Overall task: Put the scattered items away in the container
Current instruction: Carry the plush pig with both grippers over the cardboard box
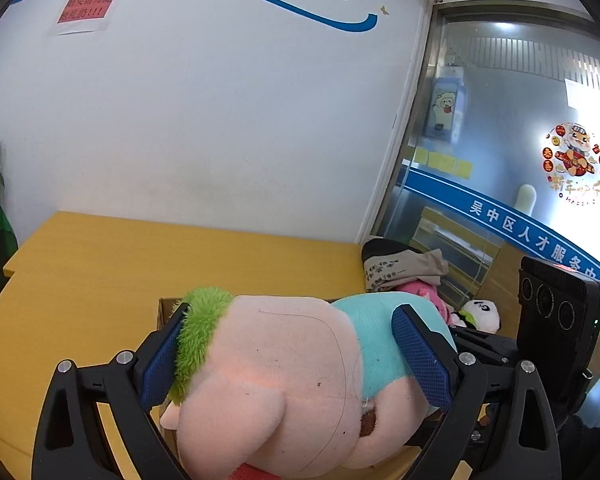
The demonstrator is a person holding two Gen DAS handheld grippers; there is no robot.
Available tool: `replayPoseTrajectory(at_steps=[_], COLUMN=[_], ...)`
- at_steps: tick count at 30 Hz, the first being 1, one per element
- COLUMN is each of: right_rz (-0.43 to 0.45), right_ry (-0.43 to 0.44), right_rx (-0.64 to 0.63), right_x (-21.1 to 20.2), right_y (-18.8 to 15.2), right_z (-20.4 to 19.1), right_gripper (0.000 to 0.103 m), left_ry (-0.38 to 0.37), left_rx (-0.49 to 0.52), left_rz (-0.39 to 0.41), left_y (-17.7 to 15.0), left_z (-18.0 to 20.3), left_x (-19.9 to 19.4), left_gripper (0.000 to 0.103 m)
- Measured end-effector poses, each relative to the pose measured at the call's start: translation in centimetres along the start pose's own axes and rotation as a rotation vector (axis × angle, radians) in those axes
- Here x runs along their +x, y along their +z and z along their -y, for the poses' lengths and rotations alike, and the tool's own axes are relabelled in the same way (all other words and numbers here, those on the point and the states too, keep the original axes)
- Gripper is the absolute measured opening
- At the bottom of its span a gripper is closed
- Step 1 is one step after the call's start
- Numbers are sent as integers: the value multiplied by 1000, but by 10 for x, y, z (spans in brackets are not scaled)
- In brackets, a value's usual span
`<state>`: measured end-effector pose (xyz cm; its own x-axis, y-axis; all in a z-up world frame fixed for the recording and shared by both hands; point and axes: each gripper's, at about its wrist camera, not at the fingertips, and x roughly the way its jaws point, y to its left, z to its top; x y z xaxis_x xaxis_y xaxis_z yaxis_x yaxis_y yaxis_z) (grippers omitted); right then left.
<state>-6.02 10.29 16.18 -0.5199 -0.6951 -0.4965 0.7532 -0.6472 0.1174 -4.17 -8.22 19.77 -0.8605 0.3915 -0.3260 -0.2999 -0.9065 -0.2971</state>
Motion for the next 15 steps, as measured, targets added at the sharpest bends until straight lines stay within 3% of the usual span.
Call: replayPoseTrajectory(at_steps=[8,12,15], right_rz=[-53,-45,-61], right_ry=[-7,-3,-2], right_rx=[23,111,169], right_x=[66,101,127], right_y=[24,18,7], right_z=[58,95,122], right_gripper=[87,87,87], left_ry=[8,-3,17], left_rx=[-58,-147,-161], left_rz=[-71,-151,-210], left_y=[21,17,4], left_z=[-51,-78,-91], left_x=[87,141,175], left_gripper=[98,98,98])
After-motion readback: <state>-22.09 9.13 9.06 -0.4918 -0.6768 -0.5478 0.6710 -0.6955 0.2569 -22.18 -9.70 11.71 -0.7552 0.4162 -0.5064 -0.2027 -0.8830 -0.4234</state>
